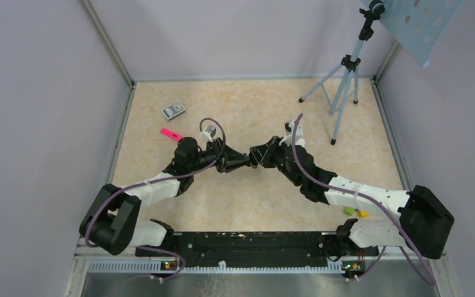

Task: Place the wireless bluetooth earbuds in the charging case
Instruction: Insert the right earbud into the right side groove of the charging case.

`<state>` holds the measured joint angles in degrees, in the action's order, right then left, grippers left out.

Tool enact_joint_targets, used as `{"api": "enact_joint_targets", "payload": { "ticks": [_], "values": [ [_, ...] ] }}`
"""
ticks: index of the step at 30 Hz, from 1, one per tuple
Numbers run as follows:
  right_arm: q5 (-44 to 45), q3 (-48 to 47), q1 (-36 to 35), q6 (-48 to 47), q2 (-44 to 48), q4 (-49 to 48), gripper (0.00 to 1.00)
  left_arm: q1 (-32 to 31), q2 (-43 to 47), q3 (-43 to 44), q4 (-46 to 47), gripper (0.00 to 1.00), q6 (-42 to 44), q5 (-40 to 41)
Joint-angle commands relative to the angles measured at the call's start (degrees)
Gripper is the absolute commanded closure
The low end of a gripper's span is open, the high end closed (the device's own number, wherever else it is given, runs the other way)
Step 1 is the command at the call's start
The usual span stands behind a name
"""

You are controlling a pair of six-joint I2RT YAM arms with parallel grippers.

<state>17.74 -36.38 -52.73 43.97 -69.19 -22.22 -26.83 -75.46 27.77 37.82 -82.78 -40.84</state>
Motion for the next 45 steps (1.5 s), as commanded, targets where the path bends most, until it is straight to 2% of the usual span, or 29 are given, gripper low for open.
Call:
{"api": "enact_joint_targets", "payload": {
  "ticks": [1, 6, 29, 45],
  "values": [
    [1.9, -2.0, -1.3, -0.5, 0.2, 3.4, 0.89, 0.2, 2.7, 1.5, 2.8, 1.0, 0.8, 1.3],
    [2.9, -3.1, -2.6, -0.3, 0.5, 6.0, 0.89, 0.2, 2.9, 1.5, 2.8, 1.0, 0.8, 1.5],
    [3.0, -2.7, -3.2, 0.9, 1.8, 7.0, 0.88, 0.3, 2.8, 1.7, 2.3, 1.0, 1.1, 1.9],
    [0.7, -2.5, -5.1, 3.0, 2.8, 9.7, 0.72, 0.3, 2.0, 2.4, 1.7, 1.0, 1.8, 1.4]
  ]
}}
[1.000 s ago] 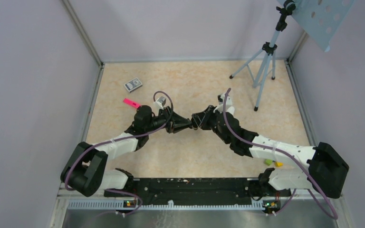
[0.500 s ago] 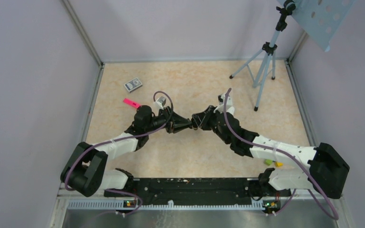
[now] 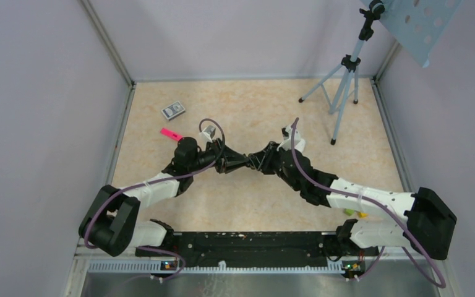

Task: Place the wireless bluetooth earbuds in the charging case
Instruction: Insert the right earbud into the right side groove of the charging case.

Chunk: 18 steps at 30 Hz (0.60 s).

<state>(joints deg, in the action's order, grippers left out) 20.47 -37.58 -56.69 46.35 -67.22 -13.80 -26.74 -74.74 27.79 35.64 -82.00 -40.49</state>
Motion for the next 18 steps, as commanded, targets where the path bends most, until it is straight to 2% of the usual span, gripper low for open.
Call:
{"api": "enact_joint_targets", "payload": {
  "ticks": [1, 5, 14, 18],
  "values": [
    [-2.0, -1.4, -1.1, 0.6, 0.8, 1.4, 0.71, 0.2, 1.3, 2.5, 3.7, 1.0, 1.1, 1.0],
    [-1.6, -1.6, -1.1, 0.6, 1.1, 1.6, 0.68, 0.1, 1.4, 2.8, 3.2, 1.0, 1.5, 1.0],
    [2.4, -4.0, -1.1, -1.5, 5.2, 5.5, 0.52, 0.2, 1.8, 4.0, -1.2, 1.0, 5.2, 0.9],
    [5.7, -6.6, -0.9, -4.2, 9.8, 8.9, 0.39, 1.1, 2.1, 3.6, -3.6, 1.0, 7.1, 0.0]
  ]
}}
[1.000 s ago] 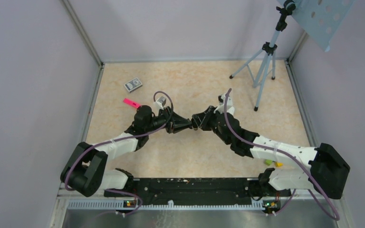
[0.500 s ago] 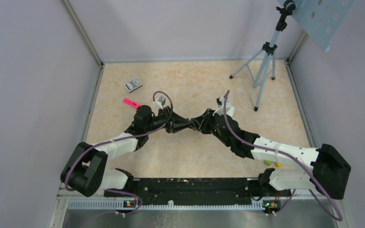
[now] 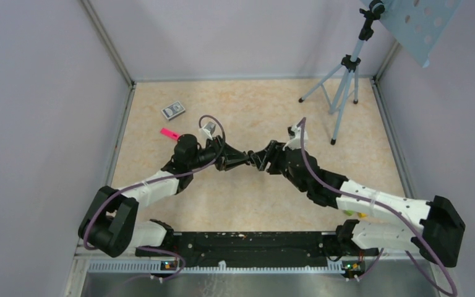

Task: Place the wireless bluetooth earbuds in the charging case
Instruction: Insert the right earbud into the right side groove of the charging case, then pick up the left earbud from the center of the board.

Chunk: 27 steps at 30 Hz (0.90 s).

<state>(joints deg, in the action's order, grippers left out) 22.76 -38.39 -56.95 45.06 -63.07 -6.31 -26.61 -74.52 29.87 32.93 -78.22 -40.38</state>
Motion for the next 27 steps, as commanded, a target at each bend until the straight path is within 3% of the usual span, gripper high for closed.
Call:
{"api": "enact_joint_targets", "payload": {
  "ticks": [1, 6, 11, 17, 20, 27],
  "values": [
    [3.7, -6.3, -0.2, -2.9, 7.1, 2.4, 0.36, 1.6, 1.9, 1.5, -1.9, 1.0, 4.2, -0.6],
    [-0.5, -7.5, 4.0, -4.2, 12.4, 6.0, 0.32, 8.8, 3.7, 3.8, -14.5, 1.0, 10.4, -3.9],
    [-4.6, -7.2, 5.9, -12.6, 9.5, 9.9, 0.33, 24.3, 8.4, 10.3, -39.1, 1.0, 23.4, -8.2],
    [-19.0, -13.9, 4.1, -20.3, -9.2, 7.0, 0.36, 40.5, 11.5, 20.6, -59.8, 1.0, 35.0, -7.6],
    [-21.4, -22.9, 2.4, -23.6, -20.1, 9.5, 0.38, 42.3, 11.5, 24.2, -63.9, 1.0, 35.6, -4.4],
    [-18.2, -33.5, -1.4, -26.6, -41.6, -0.1, 0.4, 43.2, 11.7, 26.4, -63.5, 1.0, 31.5, -1.2]
  ]
}}
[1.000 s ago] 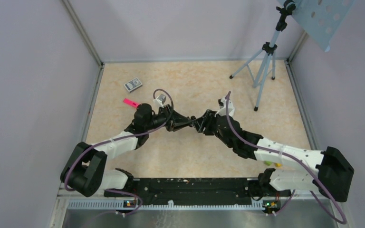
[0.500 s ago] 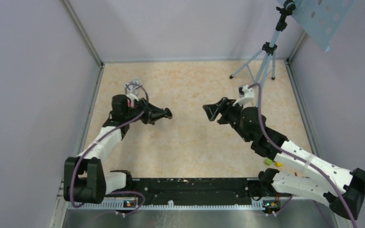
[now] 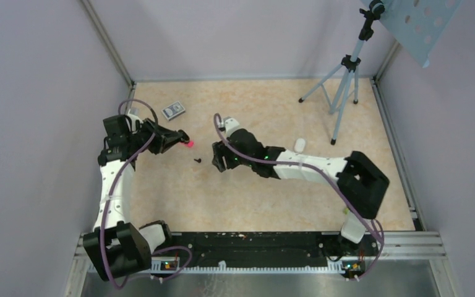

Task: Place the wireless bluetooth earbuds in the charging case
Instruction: Pick up the left earbud from the center of the board.

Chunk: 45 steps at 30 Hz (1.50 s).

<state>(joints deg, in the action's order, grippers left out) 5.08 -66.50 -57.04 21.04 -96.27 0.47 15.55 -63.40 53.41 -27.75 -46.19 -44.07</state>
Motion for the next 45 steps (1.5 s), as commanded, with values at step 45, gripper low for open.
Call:
{"api": "enact_joint_targets", "payload": {
  "ticks": [45],
  "values": [
    [15.7, -22.4, -6.8, -6.4, -37.4, -14.5, 0.74, 4.1, -3.7, 4.6, -1.6, 1.0, -5.9, 1.8]
  ]
}}
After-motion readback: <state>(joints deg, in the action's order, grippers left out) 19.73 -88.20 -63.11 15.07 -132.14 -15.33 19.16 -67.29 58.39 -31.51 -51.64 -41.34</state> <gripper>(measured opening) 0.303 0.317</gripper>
